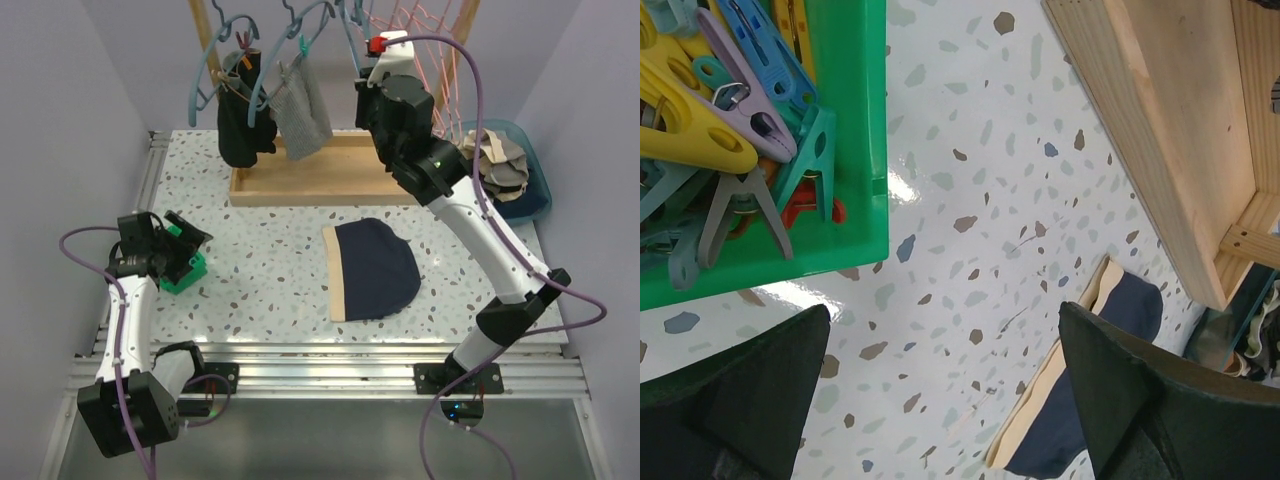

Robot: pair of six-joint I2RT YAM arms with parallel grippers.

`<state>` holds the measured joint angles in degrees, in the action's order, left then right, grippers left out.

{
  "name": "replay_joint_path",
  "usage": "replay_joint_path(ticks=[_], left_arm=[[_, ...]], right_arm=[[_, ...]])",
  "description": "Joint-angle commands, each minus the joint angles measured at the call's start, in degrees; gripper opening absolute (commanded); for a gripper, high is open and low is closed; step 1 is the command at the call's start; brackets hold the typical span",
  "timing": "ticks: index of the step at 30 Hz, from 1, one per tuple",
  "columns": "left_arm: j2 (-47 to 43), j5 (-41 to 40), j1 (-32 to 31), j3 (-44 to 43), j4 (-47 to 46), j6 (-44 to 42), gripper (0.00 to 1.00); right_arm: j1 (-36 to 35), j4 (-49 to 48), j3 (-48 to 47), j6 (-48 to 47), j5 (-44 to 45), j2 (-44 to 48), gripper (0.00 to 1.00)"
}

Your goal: Remove the underwear clipped to the hanger

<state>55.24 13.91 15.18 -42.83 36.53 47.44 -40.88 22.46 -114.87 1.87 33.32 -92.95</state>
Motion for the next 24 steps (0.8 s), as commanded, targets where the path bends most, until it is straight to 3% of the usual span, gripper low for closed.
replay_joint_path(ticks=[1,9,16,17,18,20,21,23,24], left_arm=[[-0.8,1.7,-0.4,0.4,-2.9,0.8,1.00],[-0.8,2.2,-0.5,0.6,-3.4,1.0,1.00],[-0.5,2.8,-0.5,1.2,-3.7,0.9,1.00],[-0.6,2.9,-0.6,1.2,-3.8,1.0,1.00],[-0.4,3.0,-0.5,1.1,-3.9,1.0,1.00],[-0.2,3.1,-0.5,0.8,-3.8,0.9,1.00],[-0.2,3.2,-0.6,0.6,-3.8,0.8,1.00],[-0.1,3.5,-0.5,0.2,-3.7,0.9,1.00],[-0.1,3.8,-0.6,-0.1,-3.7,1.0,1.00]], right_arm=[[1.2,0.7,-4.9,2.9,-3.0,-2.1,0.00],[2.0,4.3,-11.3,4.5,-5.9,-8.6,0.00],[2.2,5.2,-11.4,5.6,-6.2,-8.7,0.03],[2.1,5.7,-11.6,5.8,-6.5,-8.7,0.10],[2.1,6.2,-11.4,6.0,-6.9,-8.3,0.25],[2.1,8.1,-10.4,6.7,-7.6,-5.7,0.40],[2.0,8.3,-7.2,7.6,-8.1,-4.1,0.58],[2.0,8.4,-2.1,8.9,-12.6,2.7,0.74],[1.4,8.4,3.7,10.0,-13.9,5.8,0.89]])
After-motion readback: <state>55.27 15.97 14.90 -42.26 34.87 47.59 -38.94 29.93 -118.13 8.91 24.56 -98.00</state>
